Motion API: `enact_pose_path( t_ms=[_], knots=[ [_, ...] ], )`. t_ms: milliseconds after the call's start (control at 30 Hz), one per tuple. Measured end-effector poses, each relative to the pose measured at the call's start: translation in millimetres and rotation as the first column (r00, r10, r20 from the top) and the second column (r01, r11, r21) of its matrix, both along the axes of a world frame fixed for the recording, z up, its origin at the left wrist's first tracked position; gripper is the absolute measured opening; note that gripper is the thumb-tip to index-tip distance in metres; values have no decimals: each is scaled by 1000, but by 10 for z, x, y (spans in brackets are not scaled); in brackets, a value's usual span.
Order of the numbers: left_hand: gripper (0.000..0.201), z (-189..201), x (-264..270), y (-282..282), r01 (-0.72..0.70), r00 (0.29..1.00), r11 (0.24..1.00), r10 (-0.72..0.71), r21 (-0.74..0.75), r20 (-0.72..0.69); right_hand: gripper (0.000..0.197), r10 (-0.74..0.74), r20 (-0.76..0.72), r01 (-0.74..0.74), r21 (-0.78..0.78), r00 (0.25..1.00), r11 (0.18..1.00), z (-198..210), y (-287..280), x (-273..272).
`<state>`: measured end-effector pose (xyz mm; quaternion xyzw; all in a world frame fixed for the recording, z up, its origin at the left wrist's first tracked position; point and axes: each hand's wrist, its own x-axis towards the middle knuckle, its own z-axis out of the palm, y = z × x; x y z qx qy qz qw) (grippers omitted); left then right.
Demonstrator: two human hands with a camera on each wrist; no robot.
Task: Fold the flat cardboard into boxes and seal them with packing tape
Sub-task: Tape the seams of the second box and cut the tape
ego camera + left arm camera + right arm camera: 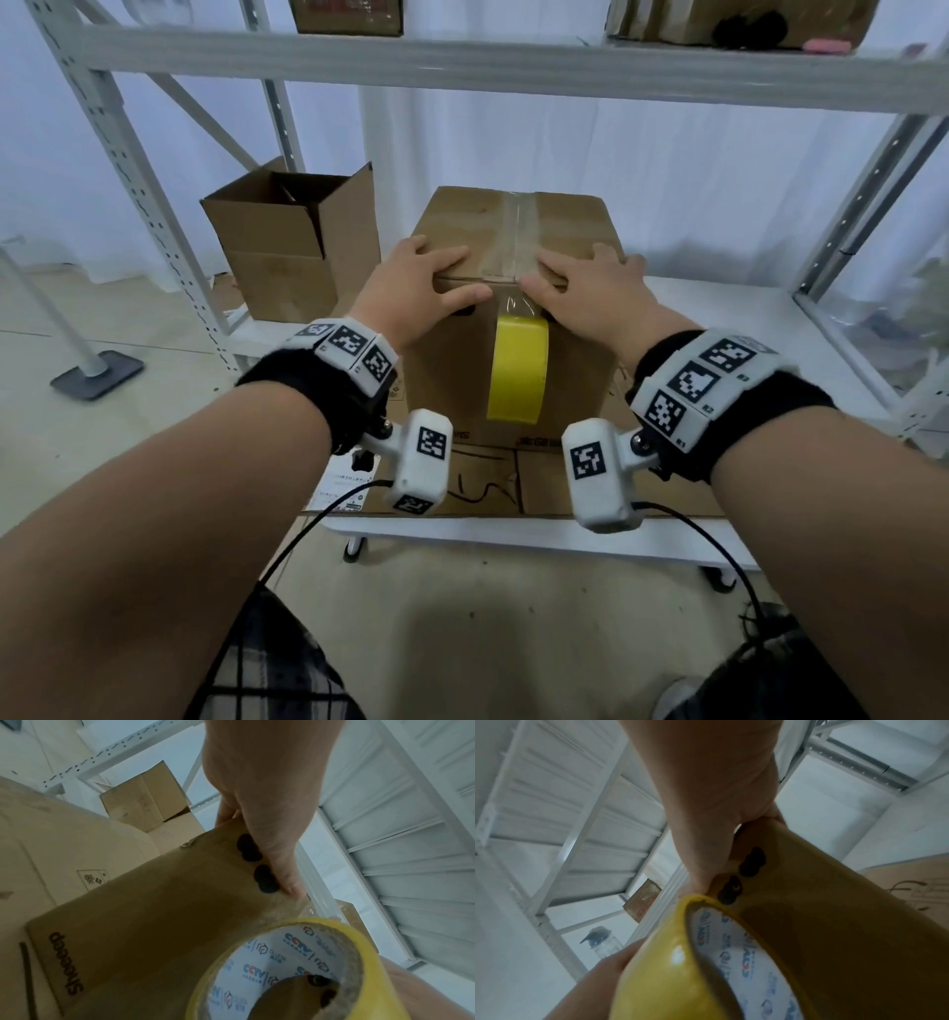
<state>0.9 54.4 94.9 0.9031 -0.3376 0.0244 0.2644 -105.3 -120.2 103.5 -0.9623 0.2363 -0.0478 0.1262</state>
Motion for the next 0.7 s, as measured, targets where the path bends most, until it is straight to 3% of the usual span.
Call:
enact_pose_path(
  t_ms=[267,500,700],
  knots=[
    [48,-47,-19,-91,49,994,997,-42,-65,101,55,127,154,-141,81,980,987,-44,-229,-3],
    [45,-116,-21,-80,60,993,996,-53,-63,109,54,124,104,-122,-20,987,992,-60,-203,-4],
    [44,-86,-63,-43,91,994,996,-90,-24,65,58,39,233,-43,11,972,999,-85,-139,44]
  ],
)
